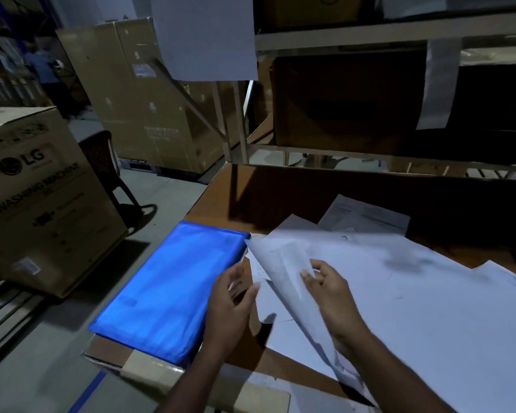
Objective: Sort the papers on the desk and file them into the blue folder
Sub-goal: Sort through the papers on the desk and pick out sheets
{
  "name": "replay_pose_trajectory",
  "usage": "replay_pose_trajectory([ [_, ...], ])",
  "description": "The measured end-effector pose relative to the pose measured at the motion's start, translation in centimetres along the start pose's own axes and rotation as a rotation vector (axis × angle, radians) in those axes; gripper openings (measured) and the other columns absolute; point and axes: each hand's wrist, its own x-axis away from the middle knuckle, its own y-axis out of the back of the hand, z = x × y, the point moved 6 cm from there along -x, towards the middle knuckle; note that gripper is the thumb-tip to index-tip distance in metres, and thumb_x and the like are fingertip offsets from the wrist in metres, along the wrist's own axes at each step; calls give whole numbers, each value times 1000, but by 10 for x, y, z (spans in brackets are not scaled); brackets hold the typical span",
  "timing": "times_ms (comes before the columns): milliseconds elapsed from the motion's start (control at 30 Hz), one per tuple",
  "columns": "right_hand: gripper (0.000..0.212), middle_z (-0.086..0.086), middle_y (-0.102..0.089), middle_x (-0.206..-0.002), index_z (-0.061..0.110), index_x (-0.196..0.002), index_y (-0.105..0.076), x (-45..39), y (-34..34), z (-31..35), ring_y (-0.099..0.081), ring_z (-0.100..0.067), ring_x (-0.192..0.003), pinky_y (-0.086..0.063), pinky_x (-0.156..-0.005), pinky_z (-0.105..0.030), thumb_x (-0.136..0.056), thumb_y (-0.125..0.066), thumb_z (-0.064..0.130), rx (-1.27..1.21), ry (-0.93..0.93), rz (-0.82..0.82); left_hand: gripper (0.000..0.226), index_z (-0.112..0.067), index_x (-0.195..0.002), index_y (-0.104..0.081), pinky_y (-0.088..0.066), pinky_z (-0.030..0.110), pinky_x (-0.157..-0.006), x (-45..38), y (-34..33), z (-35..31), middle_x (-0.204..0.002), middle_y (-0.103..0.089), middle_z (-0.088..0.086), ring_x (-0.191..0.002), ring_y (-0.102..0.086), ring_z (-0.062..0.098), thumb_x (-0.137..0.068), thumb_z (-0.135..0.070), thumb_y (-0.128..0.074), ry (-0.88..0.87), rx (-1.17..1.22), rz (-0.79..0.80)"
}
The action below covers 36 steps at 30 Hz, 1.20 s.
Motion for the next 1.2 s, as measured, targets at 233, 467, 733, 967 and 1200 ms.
replay_pose_trajectory([
  [233, 20, -12, -71, -85, 8, -99, -66, -9, 15, 14, -70, -19, -68, -58, -62, -30, -103, -52, 21, -719, -257, 103, 80, -42, -147, -39, -51, 38, -111, 13, -47, -16, -141, -64, -14, -133, -58, 3, -81, -43, -84, 164, 327, 298],
  [467, 22, -7, -76, -94, 18, -98, -73, -22, 40, -4, -72, -23, -85, -56, -74, -35, -98, -61, 36, -381, -198, 6, 45, -11, -129, -65, -61, 40, -88, 0, -32, -20, -118, -77, 12, -110, -74, 31, -87, -15, -81, 209, 433, 224],
  [733, 34, 14, -41, -151, 29, -131, -60, -32, 43, -69, -41, -7, -140, -34, -119, -38, -98, -60, 35, 578, 210, -45, 17, -15, -104, -71, -61, 41, -76, -15, 41, 12, -99, -80, 2, -91, -77, 26, -92, -24, -78, 231, 139, -51],
  [967, 75, 10, -35, -159, 29, -151, -38, -29, 29, -72, -28, -11, -149, -6, -121, -28, -88, -60, 63, 899, 208, -40, 15, -24, -106, -69, -60, 50, -88, -10, 65, 31, -106, -77, -1, -99, -73, 23, -95, -32, -74, 231, 59, -105],
  [1200, 35, 3, -71, -120, 24, -133, -58, -25, 36, -43, -67, -13, -107, -52, -94, -27, -99, -56, 33, 993, 251, -160, 14, -21, -112, -73, -58, 39, -76, -4, 66, 39, -103, -81, -2, -91, -78, 20, -103, -19, -63, 301, 193, -132],
])
